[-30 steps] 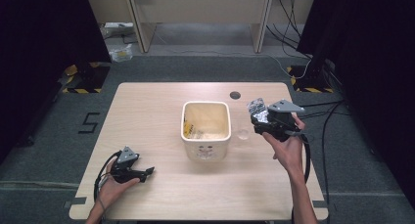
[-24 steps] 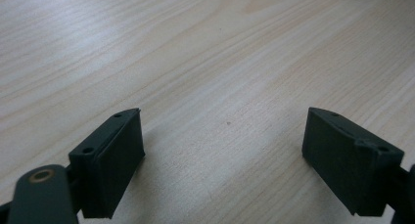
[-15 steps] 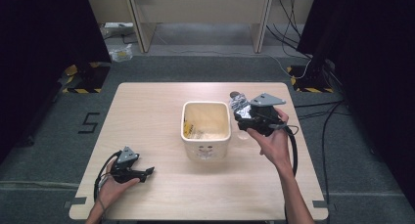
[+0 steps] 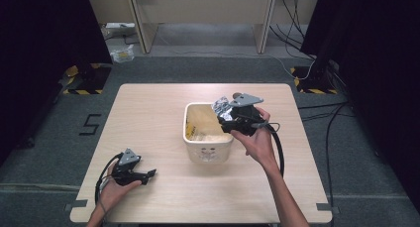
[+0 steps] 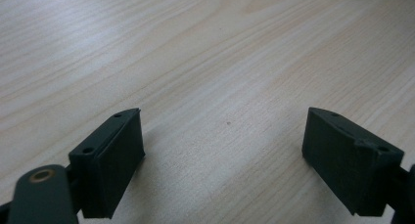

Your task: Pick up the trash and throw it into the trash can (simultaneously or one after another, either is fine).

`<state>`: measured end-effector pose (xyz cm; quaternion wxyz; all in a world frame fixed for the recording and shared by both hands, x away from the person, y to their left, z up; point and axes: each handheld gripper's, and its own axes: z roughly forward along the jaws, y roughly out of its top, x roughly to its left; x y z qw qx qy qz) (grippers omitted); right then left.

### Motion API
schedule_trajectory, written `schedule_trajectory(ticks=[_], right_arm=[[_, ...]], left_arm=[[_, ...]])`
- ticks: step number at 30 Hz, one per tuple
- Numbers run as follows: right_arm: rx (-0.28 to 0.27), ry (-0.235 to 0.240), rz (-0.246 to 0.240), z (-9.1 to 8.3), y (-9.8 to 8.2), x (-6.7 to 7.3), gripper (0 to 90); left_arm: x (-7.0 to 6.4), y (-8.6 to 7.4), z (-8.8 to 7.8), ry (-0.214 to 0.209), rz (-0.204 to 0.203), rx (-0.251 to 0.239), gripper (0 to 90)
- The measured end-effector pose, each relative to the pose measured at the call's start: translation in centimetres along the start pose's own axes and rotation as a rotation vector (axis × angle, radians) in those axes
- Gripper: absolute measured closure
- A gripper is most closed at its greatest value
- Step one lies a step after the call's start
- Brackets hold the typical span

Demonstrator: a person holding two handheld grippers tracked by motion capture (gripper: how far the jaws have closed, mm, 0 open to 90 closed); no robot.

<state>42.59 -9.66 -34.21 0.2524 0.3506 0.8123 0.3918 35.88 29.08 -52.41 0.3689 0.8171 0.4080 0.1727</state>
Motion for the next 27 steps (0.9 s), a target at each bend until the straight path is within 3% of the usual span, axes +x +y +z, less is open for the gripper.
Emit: schedule_trajectory(ticks=[16, 27], right_arm=[[0.095, 0.086, -0.043, 4.0, 0.6, 2.8, 34.2], [0.129, 0.116, -0.048, 5.6, 0.8, 3.8, 34.2]], left_arm=[[0.0, 0.0, 0.0, 0.000, 0.000, 0.001, 14.2], [0.0, 0.0, 0.0, 0.000, 0.000, 0.001, 14.3]])
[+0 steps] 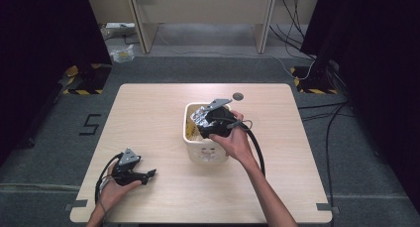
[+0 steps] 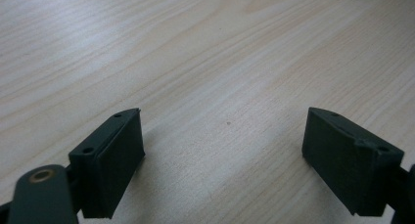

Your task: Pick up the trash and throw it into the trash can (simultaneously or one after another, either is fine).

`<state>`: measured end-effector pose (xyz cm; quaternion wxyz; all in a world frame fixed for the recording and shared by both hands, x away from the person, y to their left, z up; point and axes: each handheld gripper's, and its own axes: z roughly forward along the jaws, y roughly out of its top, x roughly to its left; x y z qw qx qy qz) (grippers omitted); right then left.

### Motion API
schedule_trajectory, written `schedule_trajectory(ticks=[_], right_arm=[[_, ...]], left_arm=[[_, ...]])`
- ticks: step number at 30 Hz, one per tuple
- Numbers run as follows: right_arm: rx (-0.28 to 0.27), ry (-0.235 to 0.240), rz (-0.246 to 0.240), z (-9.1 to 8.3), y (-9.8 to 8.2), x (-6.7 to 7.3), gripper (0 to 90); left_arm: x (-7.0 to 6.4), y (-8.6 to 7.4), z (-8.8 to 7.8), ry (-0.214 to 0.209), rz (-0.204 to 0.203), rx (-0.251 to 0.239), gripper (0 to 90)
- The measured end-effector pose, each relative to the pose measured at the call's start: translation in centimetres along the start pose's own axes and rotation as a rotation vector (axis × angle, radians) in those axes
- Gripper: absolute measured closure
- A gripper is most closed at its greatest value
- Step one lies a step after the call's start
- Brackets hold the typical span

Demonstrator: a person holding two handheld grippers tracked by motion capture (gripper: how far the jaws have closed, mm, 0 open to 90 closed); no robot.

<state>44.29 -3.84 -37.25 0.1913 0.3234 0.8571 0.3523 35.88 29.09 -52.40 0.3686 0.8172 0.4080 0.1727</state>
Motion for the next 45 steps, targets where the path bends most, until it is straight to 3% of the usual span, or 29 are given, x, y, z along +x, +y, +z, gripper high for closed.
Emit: schedule_trajectory(ticks=[7, 10, 12, 15, 20, 25, 29, 35, 38, 39, 42, 43, 45], right_arm=[[0.029, 0.016, 0.014, 0.8, -0.2, 0.2, 34.2], [0.041, 0.039, 0.040, 1.0, -0.4, 0.2, 34.1], [0.030, 0.055, 0.043, 1.2, -0.5, -0.1, 32.8], [0.033, 0.075, 0.065, 1.2, -0.6, -0.3, 23.0], [-0.020, 0.084, 0.084, 0.0, -0.5, -0.8, 22.2], [-0.075, 0.029, 0.089, -2.2, -0.4, -2.0, 22.3], [-0.101, 0.014, 0.100, -3.4, -0.4, -2.6, 22.8], [-0.147, -0.047, 0.150, -5.8, -1.3, -4.7, 23.8], [-0.153, -0.078, 0.166, -6.5, -1.6, -5.3, 24.2], [-0.154, -0.111, 0.178, -7.1, -2.0, -6.0, 24.7], [-0.161, -0.130, 0.191, -7.5, -2.4, -6.6, 25.7], [-0.145, -0.171, 0.197, -7.8, -3.0, -7.3, 26.7], [-0.135, -0.184, 0.201, -7.8, -3.2, -7.5, 27.1]], left_arm=[[0.0, 0.0, 0.0, 0.000, 0.000, 0.000, 14.2], [0.0, 0.0, 0.0, 0.000, 0.000, 0.000, 14.2], [0.0, 0.0, 0.0, 0.000, 0.000, 0.000, 14.2], [0.0, 0.0, 0.0, 0.000, 0.000, 0.000, 14.3], [0.0, 0.0, 0.0, 0.000, 0.000, 0.000, 14.2], [0.0, 0.0, 0.0, 0.000, 0.000, 0.000, 14.2], [0.0, 0.0, 0.0, 0.000, 0.000, 0.000, 14.2], [0.0, 0.0, 0.0, 0.000, 0.000, 0.000, 14.3], [0.0, 0.0, 0.0, 0.000, 0.000, 0.000, 14.2], [0.0, 0.0, 0.0, 0.000, 0.000, 0.000, 14.2], [0.0, 0.0, 0.0, 0.000, 0.000, 0.000, 14.2], [0.0, 0.0, 0.0, 0.000, 0.000, 0.000, 14.2], [0.0, 0.0, 0.0, 0.000, 0.000, 0.000, 14.2]])
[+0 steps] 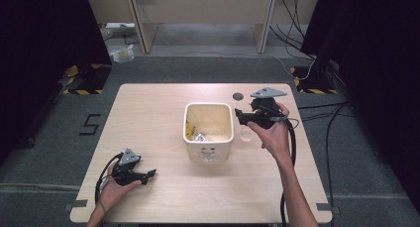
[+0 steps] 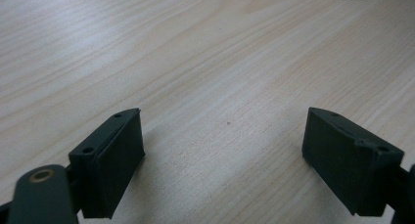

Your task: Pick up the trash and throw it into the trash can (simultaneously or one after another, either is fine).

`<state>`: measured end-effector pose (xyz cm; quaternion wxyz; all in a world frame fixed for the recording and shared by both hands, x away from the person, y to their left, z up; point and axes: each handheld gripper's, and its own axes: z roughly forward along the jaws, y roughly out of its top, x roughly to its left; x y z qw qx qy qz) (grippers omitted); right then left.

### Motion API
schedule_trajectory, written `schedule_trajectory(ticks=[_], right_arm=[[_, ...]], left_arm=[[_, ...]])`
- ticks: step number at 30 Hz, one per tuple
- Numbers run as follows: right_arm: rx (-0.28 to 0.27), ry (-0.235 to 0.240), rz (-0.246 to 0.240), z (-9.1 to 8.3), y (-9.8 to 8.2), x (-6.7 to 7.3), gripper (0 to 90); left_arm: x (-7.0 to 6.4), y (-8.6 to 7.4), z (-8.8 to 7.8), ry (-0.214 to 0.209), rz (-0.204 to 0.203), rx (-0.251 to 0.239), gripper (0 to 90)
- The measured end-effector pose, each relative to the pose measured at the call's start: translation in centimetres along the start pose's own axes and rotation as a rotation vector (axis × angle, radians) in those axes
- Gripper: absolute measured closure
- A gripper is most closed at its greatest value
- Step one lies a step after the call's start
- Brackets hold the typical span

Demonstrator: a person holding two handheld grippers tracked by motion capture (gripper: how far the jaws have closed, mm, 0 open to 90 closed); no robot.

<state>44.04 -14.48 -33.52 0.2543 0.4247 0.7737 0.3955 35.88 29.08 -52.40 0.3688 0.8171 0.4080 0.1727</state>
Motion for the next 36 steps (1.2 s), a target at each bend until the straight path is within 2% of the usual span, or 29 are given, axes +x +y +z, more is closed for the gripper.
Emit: schedule_trajectory(ticks=[5, 6, 9, 10, 12, 14, 18, 28, 36], right_arm=[[0.037, -0.070, 0.040, 0.7, -1.4, -2.2, 31.3], [0.049, -0.093, 0.054, 1.1, -2.0, -3.0, 33.6], [0.068, -0.108, 0.064, 1.5, -2.5, -3.6, 35.7], [0.087, -0.119, 0.079, 2.1, -3.2, -4.4, 38.9], [0.091, -0.123, 0.088, 2.3, -3.4, -4.6, 40.5], [0.115, -0.129, 0.104, 3.2, -4.3, -5.4, 44.4], [0.134, -0.132, 0.120, 4.3, -5.0, -5.8, 49.3], [0.172, -0.123, 0.124, 6.5, -5.9, -5.9, 56.8], [0.200, -0.083, 0.130, 7.9, -6.4, -5.9, 66.7]], left_arm=[[0.0, 0.0, 0.0, 0.000, 0.000, 0.000, 14.2], [0.0, 0.0, 0.0, 0.000, 0.000, 0.001, 14.2], [0.0, 0.0, 0.0, 0.000, 0.000, 0.000, 14.2], [0.0, 0.0, 0.0, 0.000, 0.000, 0.000, 14.2], [0.0, 0.0, 0.0, 0.000, 0.000, 0.000, 14.3], [0.0, 0.0, 0.0, 0.000, 0.000, -0.002, 14.2], [0.0, 0.0, 0.0, 0.000, 0.002, 0.002, 14.2], [0.0, 0.0, 0.0, 0.000, 0.001, 0.002, 14.2], [0.0, 0.0, 0.0, 0.000, 0.001, 0.002, 14.3]])
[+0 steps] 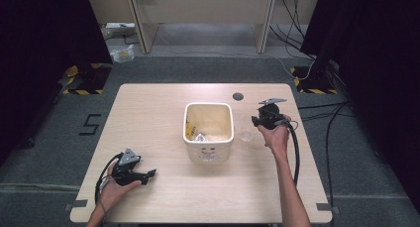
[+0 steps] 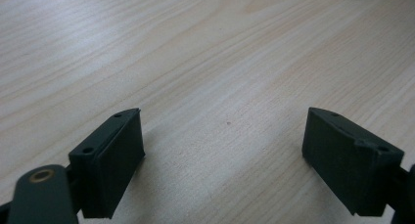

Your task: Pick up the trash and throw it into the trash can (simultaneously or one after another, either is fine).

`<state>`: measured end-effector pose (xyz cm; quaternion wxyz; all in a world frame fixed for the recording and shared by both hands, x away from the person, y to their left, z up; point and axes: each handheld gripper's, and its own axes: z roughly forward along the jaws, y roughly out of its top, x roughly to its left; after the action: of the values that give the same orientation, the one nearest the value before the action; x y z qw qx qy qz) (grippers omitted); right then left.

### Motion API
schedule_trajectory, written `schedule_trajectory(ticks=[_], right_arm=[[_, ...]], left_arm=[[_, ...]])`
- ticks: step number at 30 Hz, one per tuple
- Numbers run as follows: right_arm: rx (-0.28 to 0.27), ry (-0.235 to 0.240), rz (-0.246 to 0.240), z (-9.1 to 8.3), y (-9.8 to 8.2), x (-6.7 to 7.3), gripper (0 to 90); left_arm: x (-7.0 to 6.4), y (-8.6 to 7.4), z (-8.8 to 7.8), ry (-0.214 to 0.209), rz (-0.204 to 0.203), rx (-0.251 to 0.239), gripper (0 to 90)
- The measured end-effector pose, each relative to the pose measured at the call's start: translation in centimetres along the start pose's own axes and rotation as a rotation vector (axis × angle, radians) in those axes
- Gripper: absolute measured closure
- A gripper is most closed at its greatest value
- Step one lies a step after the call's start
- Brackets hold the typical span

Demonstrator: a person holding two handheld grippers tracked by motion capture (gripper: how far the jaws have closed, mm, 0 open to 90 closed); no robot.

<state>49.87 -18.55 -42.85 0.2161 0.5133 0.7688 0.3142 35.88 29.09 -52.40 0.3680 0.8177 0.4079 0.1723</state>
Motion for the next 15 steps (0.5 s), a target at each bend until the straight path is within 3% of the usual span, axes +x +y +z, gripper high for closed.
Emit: schedule_trajectory(ticks=[6, 9, 12, 15], right_arm=[[0.012, 0.046, 0.002, 0.6, -0.5, -0.2, 80.7], [0.005, 0.053, -0.003, 0.5, -0.7, -0.3, 81.8], [-0.035, 0.084, 0.007, -0.3, -0.7, -0.5, 85.8], [-0.077, 0.085, -0.005, -2.1, -0.7, -0.7, 86.2]], left_arm=[[0.0, 0.0, 0.0, 0.000, 0.000, 0.000, 14.2], [0.0, 0.0, 0.0, 0.000, 0.000, 0.000, 14.3], [0.0, 0.0, 0.0, 0.000, 0.000, -0.002, 14.2], [0.0, 0.0, 0.0, 0.000, 0.000, 0.000, 14.2]])
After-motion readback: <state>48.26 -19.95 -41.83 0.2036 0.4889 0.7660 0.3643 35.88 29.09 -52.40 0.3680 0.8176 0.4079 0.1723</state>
